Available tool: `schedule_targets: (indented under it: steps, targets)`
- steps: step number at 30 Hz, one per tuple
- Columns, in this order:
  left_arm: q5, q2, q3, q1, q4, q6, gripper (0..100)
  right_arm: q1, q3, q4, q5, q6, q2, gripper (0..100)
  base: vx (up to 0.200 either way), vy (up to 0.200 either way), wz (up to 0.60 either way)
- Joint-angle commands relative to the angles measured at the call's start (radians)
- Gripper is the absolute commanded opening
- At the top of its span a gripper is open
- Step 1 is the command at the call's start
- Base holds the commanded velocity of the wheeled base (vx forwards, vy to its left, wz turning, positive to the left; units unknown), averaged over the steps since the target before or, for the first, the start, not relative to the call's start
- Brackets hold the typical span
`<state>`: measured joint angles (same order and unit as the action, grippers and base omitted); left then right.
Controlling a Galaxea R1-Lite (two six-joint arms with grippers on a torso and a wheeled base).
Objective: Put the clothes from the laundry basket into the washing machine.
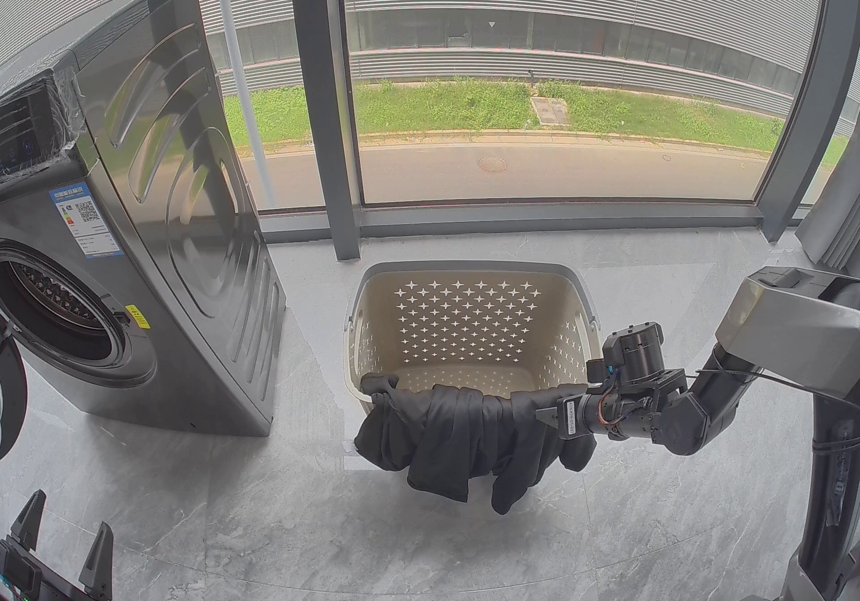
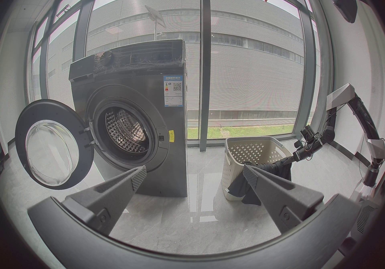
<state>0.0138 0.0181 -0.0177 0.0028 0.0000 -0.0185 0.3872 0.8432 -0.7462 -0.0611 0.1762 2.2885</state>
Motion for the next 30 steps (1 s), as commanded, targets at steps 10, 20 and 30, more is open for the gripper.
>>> schedule_targets:
  steps: [10, 20, 30]
  targets:
    - [0.003, -0.017, 0.018, 0.0, 0.0, -0.001, 100, 0.01, -0.012, -0.001, 0.0, 0.003, -0.014, 0, 0.0, 0.0, 0.0]
    - [0.002, -0.017, 0.018, 0.0, 0.0, 0.0, 100, 0.047, -0.096, 0.001, 0.0, 0.002, -0.281, 0, 0.0, 0.0, 0.0]
    - [-0.006, -0.017, 0.016, 0.0, 0.0, 0.014, 100, 0.125, -0.177, -0.002, 0.066, 0.037, -0.643, 0, 0.0, 0.0, 0.0]
